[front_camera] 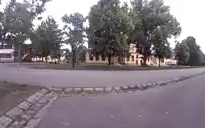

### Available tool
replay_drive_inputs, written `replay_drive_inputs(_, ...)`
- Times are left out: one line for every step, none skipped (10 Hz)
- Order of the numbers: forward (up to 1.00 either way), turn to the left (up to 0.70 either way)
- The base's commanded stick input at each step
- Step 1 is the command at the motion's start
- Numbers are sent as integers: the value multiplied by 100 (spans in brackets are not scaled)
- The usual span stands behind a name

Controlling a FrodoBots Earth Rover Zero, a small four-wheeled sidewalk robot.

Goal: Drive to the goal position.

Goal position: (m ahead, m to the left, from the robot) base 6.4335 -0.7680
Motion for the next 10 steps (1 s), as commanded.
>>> replay_drive_inputs(45, 27)
replay_drive_inputs(45, 27)
replay_drive_inputs(45, 27)
replay_drive_inputs(45, 27)
replay_drive_inputs(45, 27)
replay_drive_inputs(45, 27)
replay_drive_inputs(45, 27)
replay_drive_inputs(45, 27)
replay_drive_inputs(45, 27)
replay_drive_inputs(45, 27)
